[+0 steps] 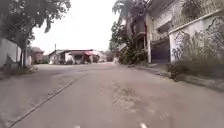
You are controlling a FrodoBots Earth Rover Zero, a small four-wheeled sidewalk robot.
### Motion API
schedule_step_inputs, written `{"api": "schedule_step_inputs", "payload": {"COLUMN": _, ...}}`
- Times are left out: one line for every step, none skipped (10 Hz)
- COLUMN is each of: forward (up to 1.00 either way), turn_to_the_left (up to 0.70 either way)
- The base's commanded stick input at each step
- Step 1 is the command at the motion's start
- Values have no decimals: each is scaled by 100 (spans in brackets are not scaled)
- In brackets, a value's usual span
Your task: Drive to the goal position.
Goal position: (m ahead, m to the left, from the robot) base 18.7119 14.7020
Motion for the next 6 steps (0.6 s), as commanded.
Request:
{"api": "schedule_step_inputs", "payload": {"forward": 100, "turn_to_the_left": 0}}
{"api": "schedule_step_inputs", "payload": {"forward": 100, "turn_to_the_left": 0}}
{"api": "schedule_step_inputs", "payload": {"forward": 100, "turn_to_the_left": 0}}
{"api": "schedule_step_inputs", "payload": {"forward": 100, "turn_to_the_left": 0}}
{"api": "schedule_step_inputs", "payload": {"forward": 100, "turn_to_the_left": 0}}
{"api": "schedule_step_inputs", "payload": {"forward": 100, "turn_to_the_left": 0}}
